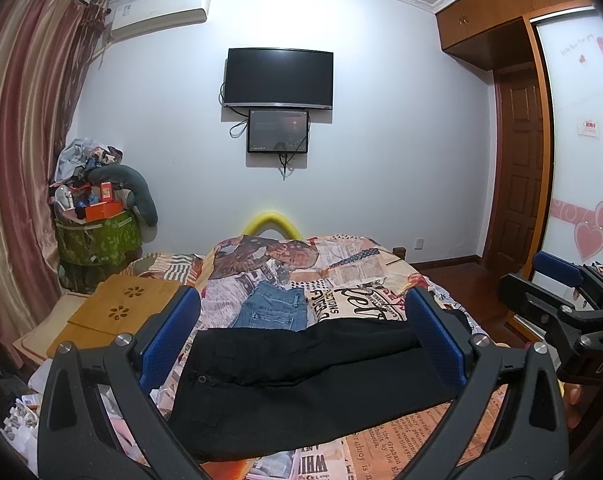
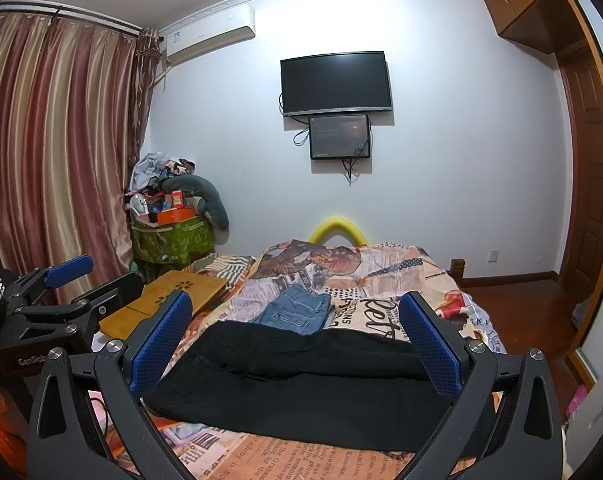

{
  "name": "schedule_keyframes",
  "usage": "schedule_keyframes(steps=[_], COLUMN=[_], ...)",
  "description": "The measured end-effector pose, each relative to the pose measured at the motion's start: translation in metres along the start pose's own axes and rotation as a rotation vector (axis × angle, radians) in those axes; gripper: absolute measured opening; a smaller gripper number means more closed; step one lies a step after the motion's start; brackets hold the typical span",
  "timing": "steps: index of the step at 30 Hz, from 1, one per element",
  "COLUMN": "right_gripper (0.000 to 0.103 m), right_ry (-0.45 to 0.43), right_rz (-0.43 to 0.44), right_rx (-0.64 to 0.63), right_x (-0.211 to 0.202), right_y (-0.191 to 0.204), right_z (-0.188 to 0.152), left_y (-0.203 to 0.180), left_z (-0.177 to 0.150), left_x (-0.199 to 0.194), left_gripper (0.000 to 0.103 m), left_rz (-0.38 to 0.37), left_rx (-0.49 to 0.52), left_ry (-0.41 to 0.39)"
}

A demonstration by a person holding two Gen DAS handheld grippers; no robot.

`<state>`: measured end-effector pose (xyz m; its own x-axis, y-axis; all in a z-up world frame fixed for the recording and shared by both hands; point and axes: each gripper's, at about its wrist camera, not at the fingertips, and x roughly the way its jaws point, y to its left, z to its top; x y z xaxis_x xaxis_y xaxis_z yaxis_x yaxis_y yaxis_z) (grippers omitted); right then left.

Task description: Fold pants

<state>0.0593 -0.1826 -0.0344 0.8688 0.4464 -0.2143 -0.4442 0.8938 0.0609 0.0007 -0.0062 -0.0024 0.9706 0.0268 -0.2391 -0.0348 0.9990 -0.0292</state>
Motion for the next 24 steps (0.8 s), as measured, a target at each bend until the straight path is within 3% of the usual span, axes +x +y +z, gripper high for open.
schedule_keyframes(steps=[24], right_gripper=[0.103], right_ry=[0.0], right_rz=[-0.004], right_rx=[0.001], right_x=[-0.001], right_y=[-0.0018], right_z=[0.0012], left_y=[-0.0005], left_z=[0.0026], left_x=[-0.0007], left_gripper=[0.103], left_rz=[0.004], left_rx=[-0.003], left_ry=[-0.009])
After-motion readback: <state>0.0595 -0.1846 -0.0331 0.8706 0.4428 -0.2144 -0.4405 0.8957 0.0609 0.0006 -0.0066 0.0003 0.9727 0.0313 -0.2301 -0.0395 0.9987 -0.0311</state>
